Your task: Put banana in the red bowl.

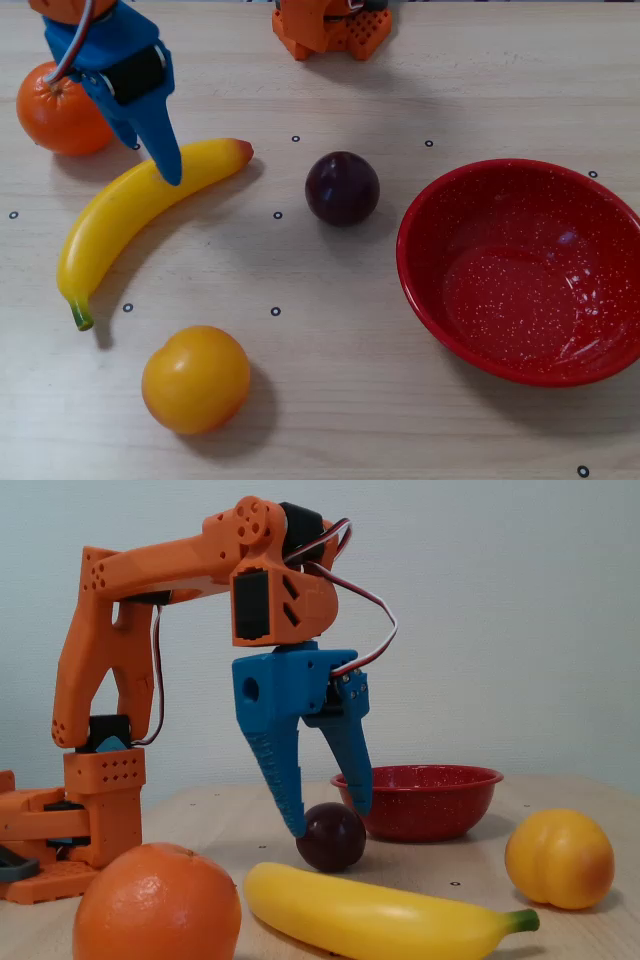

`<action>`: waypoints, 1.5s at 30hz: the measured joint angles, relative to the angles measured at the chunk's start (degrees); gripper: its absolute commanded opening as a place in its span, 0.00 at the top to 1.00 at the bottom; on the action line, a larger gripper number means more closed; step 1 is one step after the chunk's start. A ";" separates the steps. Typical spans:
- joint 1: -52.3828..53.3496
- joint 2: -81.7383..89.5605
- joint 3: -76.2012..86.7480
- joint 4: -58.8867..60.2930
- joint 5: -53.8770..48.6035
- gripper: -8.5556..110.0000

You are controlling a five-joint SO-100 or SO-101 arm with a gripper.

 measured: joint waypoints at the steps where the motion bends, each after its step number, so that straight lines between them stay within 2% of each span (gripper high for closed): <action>1: 0.44 -1.05 -1.32 0.44 -1.58 0.64; 16: 4.39 -13.89 -15.03 3.69 -8.79 0.65; 26: 5.36 -16.61 -15.82 7.56 -12.66 0.64; 31: 5.62 -19.07 -20.04 10.55 -12.66 0.64; 45: 5.45 -21.09 -17.40 10.46 -9.93 0.67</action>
